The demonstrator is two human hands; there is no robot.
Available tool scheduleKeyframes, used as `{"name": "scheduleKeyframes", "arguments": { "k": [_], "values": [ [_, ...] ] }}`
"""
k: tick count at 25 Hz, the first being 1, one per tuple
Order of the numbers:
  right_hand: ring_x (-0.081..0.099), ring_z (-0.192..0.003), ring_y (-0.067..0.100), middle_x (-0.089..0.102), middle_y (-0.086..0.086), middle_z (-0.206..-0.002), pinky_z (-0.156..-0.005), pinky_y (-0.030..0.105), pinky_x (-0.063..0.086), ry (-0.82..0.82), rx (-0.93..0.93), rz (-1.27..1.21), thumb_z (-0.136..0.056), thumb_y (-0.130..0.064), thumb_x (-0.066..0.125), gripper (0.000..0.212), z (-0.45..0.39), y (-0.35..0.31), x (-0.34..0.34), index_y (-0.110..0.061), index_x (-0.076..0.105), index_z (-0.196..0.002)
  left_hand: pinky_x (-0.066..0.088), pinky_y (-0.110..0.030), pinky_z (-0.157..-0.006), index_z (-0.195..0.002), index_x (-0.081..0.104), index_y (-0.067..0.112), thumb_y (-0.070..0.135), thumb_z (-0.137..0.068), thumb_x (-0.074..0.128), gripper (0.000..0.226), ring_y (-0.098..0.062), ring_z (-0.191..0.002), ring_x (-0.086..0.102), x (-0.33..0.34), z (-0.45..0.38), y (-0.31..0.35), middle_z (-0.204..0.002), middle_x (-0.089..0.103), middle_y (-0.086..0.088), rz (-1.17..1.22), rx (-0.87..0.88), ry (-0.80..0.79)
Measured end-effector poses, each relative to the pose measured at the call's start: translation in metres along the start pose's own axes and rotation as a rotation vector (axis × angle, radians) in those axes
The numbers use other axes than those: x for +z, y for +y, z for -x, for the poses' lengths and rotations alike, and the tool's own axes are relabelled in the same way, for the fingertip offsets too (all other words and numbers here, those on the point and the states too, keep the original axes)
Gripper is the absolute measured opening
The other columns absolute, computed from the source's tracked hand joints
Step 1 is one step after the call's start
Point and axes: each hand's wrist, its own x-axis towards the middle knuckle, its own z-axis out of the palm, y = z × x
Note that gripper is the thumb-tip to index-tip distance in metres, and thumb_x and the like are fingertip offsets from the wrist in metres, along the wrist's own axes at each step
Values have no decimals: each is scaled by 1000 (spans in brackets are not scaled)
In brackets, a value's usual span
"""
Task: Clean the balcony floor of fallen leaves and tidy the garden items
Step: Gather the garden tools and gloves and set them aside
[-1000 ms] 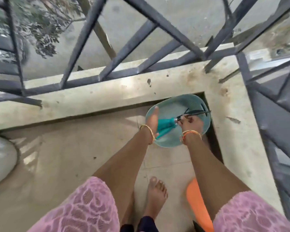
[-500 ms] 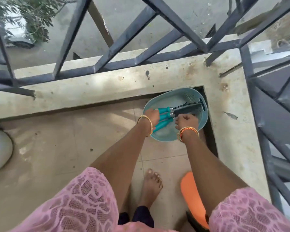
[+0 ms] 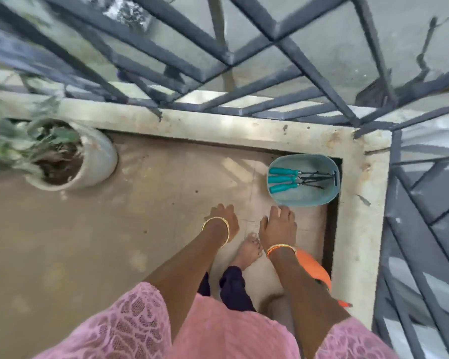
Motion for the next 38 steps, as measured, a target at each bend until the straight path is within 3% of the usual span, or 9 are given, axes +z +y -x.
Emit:
{"name": "scheduleKeyframes", "arguments": {
  "k": [6,11,13,17,22,27,33,38],
  "values": [
    [58,-105,40,62,21,-111,-83,49,51,-32,-306,188,-65,-19,79,43,68,-102,0,-2,66,-102,38,-41,-101,-135,37,13,29,-101,29,38,-28,-128,37,16,77,-102,-138,38,-10,138,-146,126],
    [50,-119,38,56,20,-123,-93,49,45,-79,-516,255,-83,-19,61,34,108,-210,20,-3,61,-113,36,-40,-101,-134,38,13,25,-101,30,36,-27,-128,37,31,123,-211,-139,37,-9,291,-259,185],
    [55,-113,38,59,18,-116,-87,47,50,-66,-658,278,-84,-19,53,30,131,-258,35,-3,62,-108,37,-40,-99,-134,38,12,26,-101,29,36,-27,-127,38,32,148,-261,-138,38,-10,341,-295,219],
    [57,-107,38,61,19,-114,-84,45,50,-117,-881,335,-80,-14,65,31,197,-373,72,-2,62,-108,36,-41,-101,-134,38,11,28,-101,30,38,-27,-129,36,35,208,-383,-138,39,-11,462,-376,333],
    [55,-109,39,59,20,-116,-85,46,48,-107,-1049,367,-79,-18,66,35,298,-511,106,-2,60,-110,27,-41,-110,-140,32,9,28,-100,31,45,-29,-139,23,52,293,-523,-148,30,-13,562,-521,391],
    [50,-115,40,55,21,-121,-92,47,43,-169,-1183,381,-82,-20,59,36,368,-631,146,-1,58,-112,28,-39,-110,-140,34,10,26,-99,35,44,-28,-138,27,58,340,-631,-148,31,-13,721,-690,450],
    [46,-119,39,52,20,-126,-95,47,39,-184,-1266,429,-85,-22,53,38,392,-758,205,-1,54,-117,31,-39,-109,-141,33,10,23,-96,39,47,-29,-135,31,45,344,-768,-146,32,-14,803,-765,451],
    [44,-121,38,49,19,-129,-96,46,38,-299,-1297,518,-88,-18,50,34,401,-868,235,-3,54,-118,34,-40,-105,-140,35,11,24,-98,38,44,-28,-133,33,14,343,-875,-146,33,-13,903,-771,411]
  ]
}}
